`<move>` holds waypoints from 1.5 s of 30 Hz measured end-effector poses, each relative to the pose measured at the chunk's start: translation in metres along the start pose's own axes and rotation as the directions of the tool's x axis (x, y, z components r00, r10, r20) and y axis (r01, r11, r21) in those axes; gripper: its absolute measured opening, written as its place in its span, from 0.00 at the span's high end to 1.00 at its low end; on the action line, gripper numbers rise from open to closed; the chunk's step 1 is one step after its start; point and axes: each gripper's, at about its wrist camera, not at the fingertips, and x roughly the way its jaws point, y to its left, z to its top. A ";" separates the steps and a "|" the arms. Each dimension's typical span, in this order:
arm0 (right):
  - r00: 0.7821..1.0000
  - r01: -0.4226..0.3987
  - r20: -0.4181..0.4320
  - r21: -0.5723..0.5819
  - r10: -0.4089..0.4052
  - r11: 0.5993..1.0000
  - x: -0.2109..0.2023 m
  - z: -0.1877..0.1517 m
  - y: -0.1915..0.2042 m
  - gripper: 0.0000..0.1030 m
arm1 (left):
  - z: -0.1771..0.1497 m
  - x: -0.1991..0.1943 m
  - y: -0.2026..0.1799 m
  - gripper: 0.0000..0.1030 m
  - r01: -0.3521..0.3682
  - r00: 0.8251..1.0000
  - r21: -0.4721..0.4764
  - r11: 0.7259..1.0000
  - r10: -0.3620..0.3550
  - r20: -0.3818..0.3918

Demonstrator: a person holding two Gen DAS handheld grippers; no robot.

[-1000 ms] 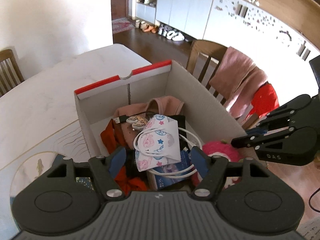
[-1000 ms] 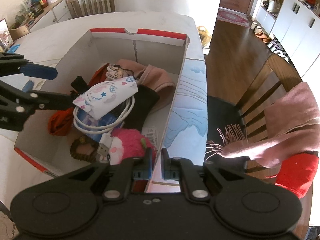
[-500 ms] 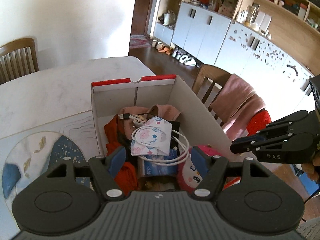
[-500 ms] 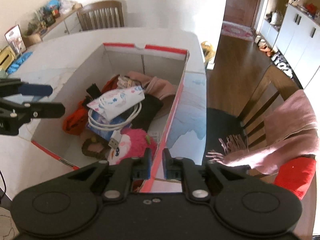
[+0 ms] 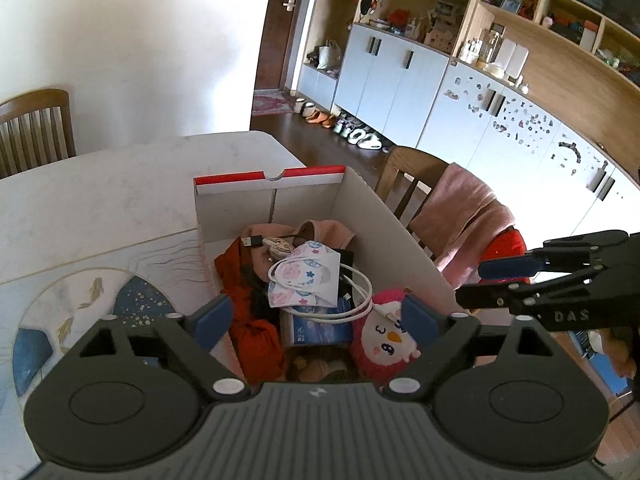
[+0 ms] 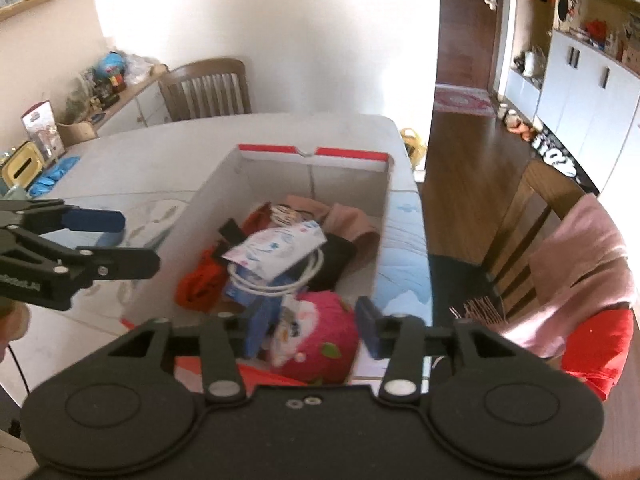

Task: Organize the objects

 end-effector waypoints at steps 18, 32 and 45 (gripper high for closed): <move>0.976 -0.003 0.218 0.057 -0.009 0.998 -0.030 -0.027 0.042 0.14 | -0.020 -0.038 0.006 0.00 0.042 0.998 0.058 0.997 -0.045 0.053; 0.965 0.027 0.260 0.078 -0.047 0.997 -0.042 -0.044 0.061 0.12 | -0.037 -0.059 0.001 0.00 -0.010 0.995 0.134 0.991 -0.004 0.102; 0.964 0.052 0.255 0.099 -0.076 0.994 -0.043 -0.051 0.069 0.12 | -0.044 -0.058 0.008 0.00 -0.003 0.996 0.092 0.996 -0.005 0.088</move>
